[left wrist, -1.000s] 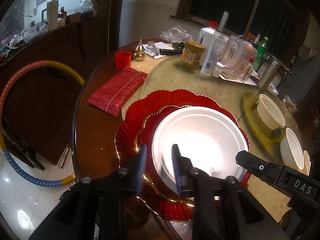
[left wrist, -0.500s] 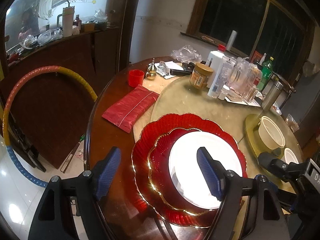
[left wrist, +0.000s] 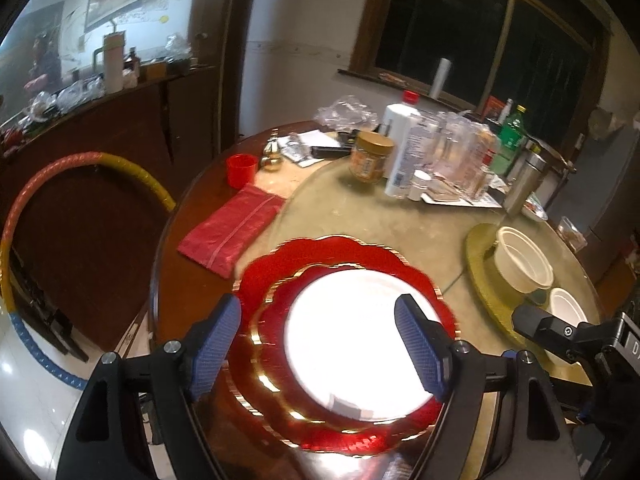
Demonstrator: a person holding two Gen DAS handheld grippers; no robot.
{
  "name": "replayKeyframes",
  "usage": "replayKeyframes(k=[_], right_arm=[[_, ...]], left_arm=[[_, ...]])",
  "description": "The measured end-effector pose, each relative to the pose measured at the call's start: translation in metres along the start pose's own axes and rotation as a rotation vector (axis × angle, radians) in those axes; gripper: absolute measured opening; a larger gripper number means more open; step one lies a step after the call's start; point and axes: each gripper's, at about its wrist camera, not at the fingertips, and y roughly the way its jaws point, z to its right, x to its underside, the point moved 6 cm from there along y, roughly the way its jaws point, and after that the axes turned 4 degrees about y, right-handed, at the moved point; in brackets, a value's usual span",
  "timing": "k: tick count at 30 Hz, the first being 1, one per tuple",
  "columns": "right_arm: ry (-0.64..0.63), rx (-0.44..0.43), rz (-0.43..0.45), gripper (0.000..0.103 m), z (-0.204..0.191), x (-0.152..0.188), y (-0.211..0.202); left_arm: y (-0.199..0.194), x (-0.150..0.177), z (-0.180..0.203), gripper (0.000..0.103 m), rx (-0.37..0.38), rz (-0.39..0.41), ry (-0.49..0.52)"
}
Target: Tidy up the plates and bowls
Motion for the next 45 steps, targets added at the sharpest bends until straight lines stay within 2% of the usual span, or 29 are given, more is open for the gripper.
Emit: replayKeyframes(k=[3,6,13,16,20,26,31,38,41,42,43,44,45], right_arm=[[0.002,-0.003,0.02,0.082,0.005,-0.006,-0.02],[0.012,0.006,0.07,0.082,0.014,-0.015,-0.05],[0.126,0.028,0.282,0.082,0.063,-0.041,-0.151],[0.213,0.061,0.361,0.082,0.098,-0.052,-0.187],[0.342,0.07,0.407,0.082,0.142,-0.061,-0.212],[0.451,0.095,0.393,0.082,0.188,-0.07,-0.216],[0.487,0.13,0.391,0.082,0.21,-0.088,-0.203],[0.507,0.173,0.397,0.081,0.227,-0.099,-0.191],[0.497,0.199,0.386,0.071,0.23,-0.103,-0.186],[0.492,0.206,0.382,0.062,0.23,-0.103,-0.185],[0.481,0.223,0.381,0.047,0.23,-0.104,-0.183],[0.466,0.253,0.378,0.038,0.23,-0.105,-0.181],[0.459,0.281,0.369,0.021,0.233,-0.106,-0.179]], left_arm=[[0.002,-0.002,0.024,0.079,0.047,-0.011,0.019],[0.002,-0.002,0.066,0.08,0.132,-0.023,0.078],[0.006,0.005,0.162,0.08,0.317,-0.066,0.199],[0.017,0.01,0.197,0.08,0.384,-0.116,0.209],[0.046,0.019,0.238,0.08,0.432,-0.23,0.204],[0.074,0.032,0.267,0.08,0.433,-0.313,0.197],[0.097,0.038,0.283,0.08,0.393,-0.35,0.204],[0.114,0.052,0.297,0.08,0.377,-0.388,0.215],[0.118,0.057,0.303,0.079,0.367,-0.382,0.236],[0.119,0.057,0.306,0.079,0.369,-0.375,0.246],[0.12,0.057,0.308,0.078,0.37,-0.367,0.254],[0.121,0.058,0.31,0.076,0.363,-0.353,0.273],[0.121,0.059,0.311,0.055,0.355,-0.341,0.297]])
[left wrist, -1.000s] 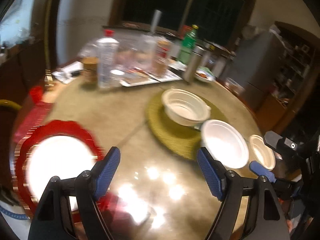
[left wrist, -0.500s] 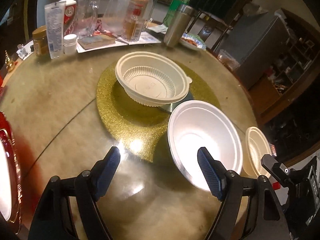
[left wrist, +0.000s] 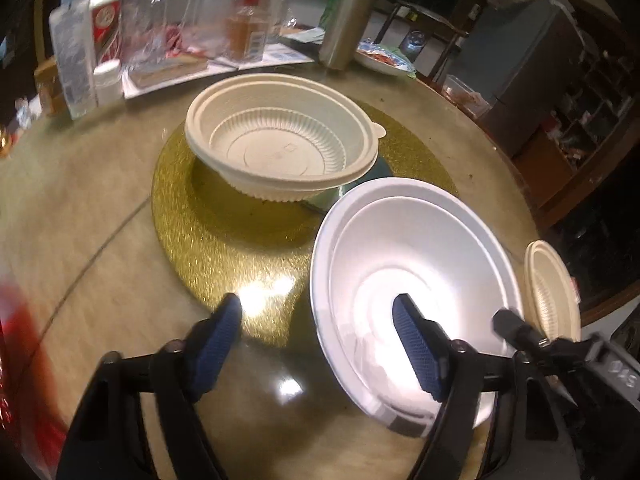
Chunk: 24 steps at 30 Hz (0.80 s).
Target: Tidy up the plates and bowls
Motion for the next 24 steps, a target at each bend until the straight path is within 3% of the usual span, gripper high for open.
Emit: replayKeyframes(k=[1,3,6,24], right_arm=[[-0.007,0.021,-0.014,0.013,0.001,0.001,0.005],[-0.015,-0.001,-0.027,0.01,0.0,0.004,0.007],[-0.067,0.02,0.01,0.01,-0.008,0.011,-0.001],[-0.155,-0.05,-0.001,0.01,-0.03,0.054,-0.024]], left_arm=[[0.003,0.002,0.001,0.021,-0.018,-0.013,0.025],[0.007,0.006,0.001,0.011,0.006,-0.04,0.035],[-0.002,0.008,0.001,0.011,-0.01,-0.026,0.064],[-0.051,0.024,-0.022,0.011,-0.038,0.062,0.071]])
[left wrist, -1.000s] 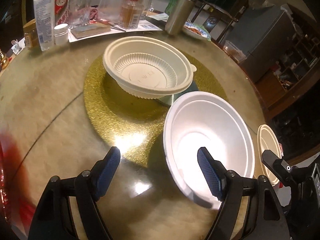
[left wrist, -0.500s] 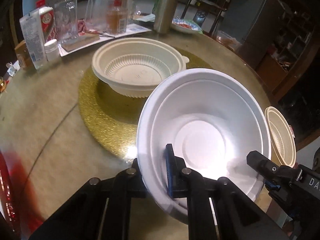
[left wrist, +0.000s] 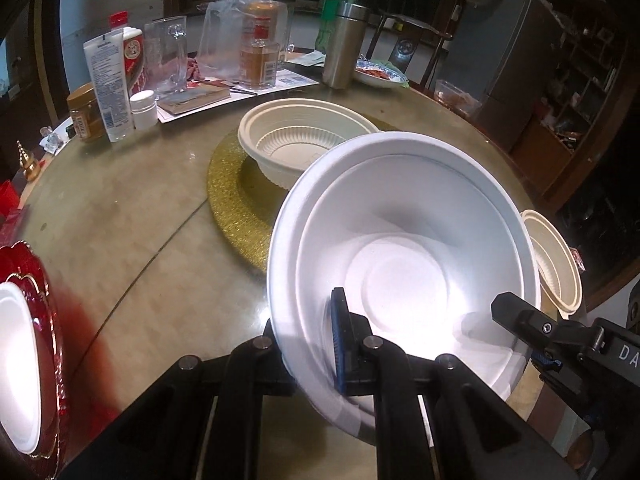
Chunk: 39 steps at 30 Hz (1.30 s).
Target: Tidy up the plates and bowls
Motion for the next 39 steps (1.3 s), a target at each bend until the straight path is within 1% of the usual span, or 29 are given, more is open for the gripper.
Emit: replayKeyframes(k=[8,14,19,24,28,34,39], right_arm=[[-0.029,0.001,0.011,0.01,-0.005,0.015,-0.007],[-0.087,-0.016,0.015,0.01,-0.02,0.029,-0.005],[-0.16,-0.059,-0.001,0.01,-0.052,0.042,0.002],[-0.265,-0.104,-0.012,0.01,-0.098,0.057,0.009],[-0.32,-0.142,-0.032,0.01,-0.128,0.07,0.018],[-0.394,-0.203,-0.084,0.01,-0.167,0.098,0.04],[-0.417,-0.237,-0.113,0.01,-0.186,0.112,0.055]], left_arm=[[-0.017,0.012,-0.004,0.011,-0.002,0.036,0.005],[-0.035,0.021,-0.02,0.012,-0.045,0.085,-0.013],[-0.06,0.02,-0.046,0.012,-0.089,0.151,-0.061],[-0.084,0.02,-0.076,0.012,-0.129,0.21,-0.119],[-0.103,0.023,-0.103,0.012,-0.17,0.249,-0.172],[-0.118,0.029,-0.14,0.013,-0.233,0.269,-0.244],[-0.125,0.031,-0.159,0.013,-0.262,0.277,-0.275]])
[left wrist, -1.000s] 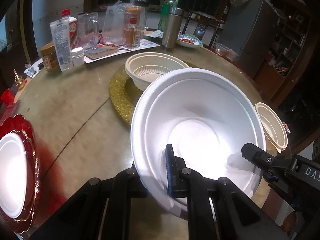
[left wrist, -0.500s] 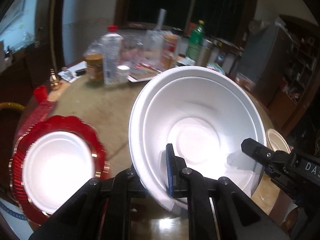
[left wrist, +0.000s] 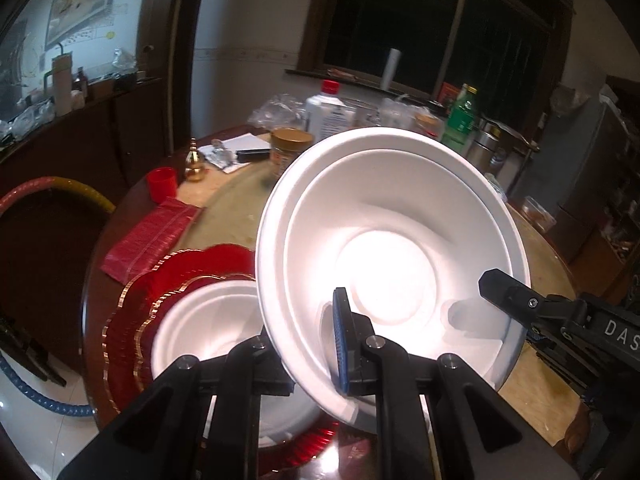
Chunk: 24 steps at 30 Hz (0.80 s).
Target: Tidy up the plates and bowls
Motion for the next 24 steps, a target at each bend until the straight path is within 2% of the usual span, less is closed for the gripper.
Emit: replayKeyframes(k=[14,24], right_arm=[[-0.075,-0.042,-0.027,0.01,-0.032,0.005,0.031],[-0.065,-0.05,-0.052,0.01,-0.03,0.012,0.042]], left_arm=[[-0.012,-0.008,-0.029,0.013,-0.071,0.055,-0.002],[-0.006,-0.002,-0.032,0.013,-0.108,0.036,0.026]])
